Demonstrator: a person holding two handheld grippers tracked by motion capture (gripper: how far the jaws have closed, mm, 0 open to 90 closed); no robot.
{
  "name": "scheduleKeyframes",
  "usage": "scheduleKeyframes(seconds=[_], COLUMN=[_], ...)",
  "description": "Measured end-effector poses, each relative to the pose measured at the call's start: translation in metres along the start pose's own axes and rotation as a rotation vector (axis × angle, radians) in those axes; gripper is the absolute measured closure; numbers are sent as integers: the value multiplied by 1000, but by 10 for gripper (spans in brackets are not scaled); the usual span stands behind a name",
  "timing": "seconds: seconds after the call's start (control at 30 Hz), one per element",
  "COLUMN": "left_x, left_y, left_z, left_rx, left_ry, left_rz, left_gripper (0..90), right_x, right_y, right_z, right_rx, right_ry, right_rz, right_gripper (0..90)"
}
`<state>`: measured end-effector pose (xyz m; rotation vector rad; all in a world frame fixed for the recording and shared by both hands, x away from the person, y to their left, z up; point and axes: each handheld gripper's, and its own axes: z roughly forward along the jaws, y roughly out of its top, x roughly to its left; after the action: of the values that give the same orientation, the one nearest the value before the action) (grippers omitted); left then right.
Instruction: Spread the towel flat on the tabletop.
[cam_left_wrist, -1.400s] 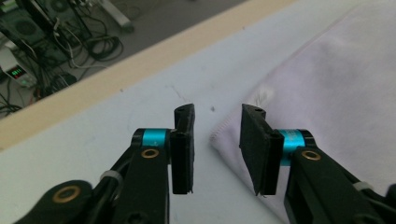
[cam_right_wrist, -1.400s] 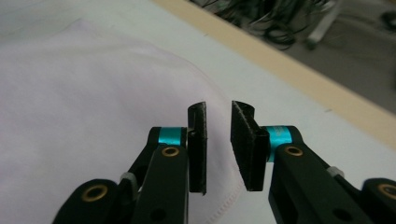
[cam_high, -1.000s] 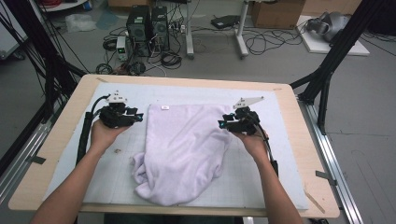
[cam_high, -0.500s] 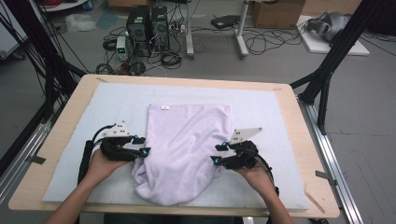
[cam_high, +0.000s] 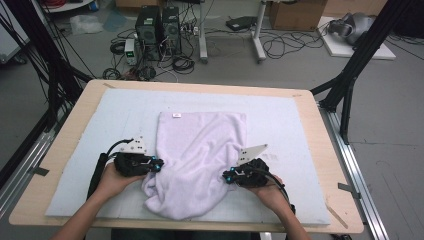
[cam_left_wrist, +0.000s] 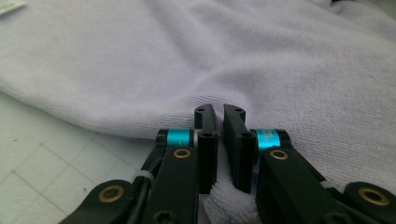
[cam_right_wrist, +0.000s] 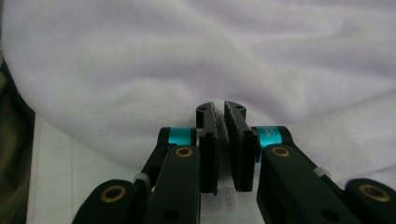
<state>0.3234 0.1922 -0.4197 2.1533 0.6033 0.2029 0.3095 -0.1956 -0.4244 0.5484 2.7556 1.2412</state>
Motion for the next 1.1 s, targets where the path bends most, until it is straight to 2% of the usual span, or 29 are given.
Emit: scheduleKeyframes(seconds=[0.07, 0.17, 0.3, 0.33, 0.4, 0.47, 0.57, 0.7, 0.73, 0.9, 0.97, 1.03, 1.1], left_x=[5, 16, 36, 42, 51, 57, 59, 54, 52, 36, 28, 20, 11], left_y=[6, 16, 22, 22, 22, 21, 20, 22, 23, 26, 25, 23, 20], left_z=[-3, -5, -1, 2, 9, 16, 16, -1, -6, -28, -33, -35, -36], left_rx=[-8, -27, -43, -30, -9, -3, -2, -51, -60, -61, -61, -72, -73], left_ry=[23, 80, 149, 158, 188, 195, 200, 199, 204, 195, 184, 176, 157], left_rz=[-12, -37, -111, -129, -149, -160, -165, -167, -152, -88, -64, -54, -39], left_gripper=[842, 847, 849, 849, 848, 845, 783, 641, 624, 568, 556, 546, 542], right_x=[-2, -13, -41, -49, -66, -79, -87, -81, -78, -57, -47, -38, -30], right_y=[7, 18, 28, 29, 27, 21, 16, 20, 21, 27, 28, 28, 29], right_z=[-6, -14, -19, -19, -14, -3, 10, 2, -1, -22, -28, -31, -32], right_rx=[-14, -35, -44, -45, -52, -32, -14, -49, -55, -120, -134, -137, -112], right_ry=[-26, -75, -137, -156, -168, -166, -159, -163, -168, -197, -188, -191, -172], right_rz=[-15, -14, 33, 51, 100, 153, 177, 163, 156, 104, 94, 66, 57], right_gripper=[843, 845, 845, 845, 845, 843, 829, 730, 703, 621, 608, 593, 575])
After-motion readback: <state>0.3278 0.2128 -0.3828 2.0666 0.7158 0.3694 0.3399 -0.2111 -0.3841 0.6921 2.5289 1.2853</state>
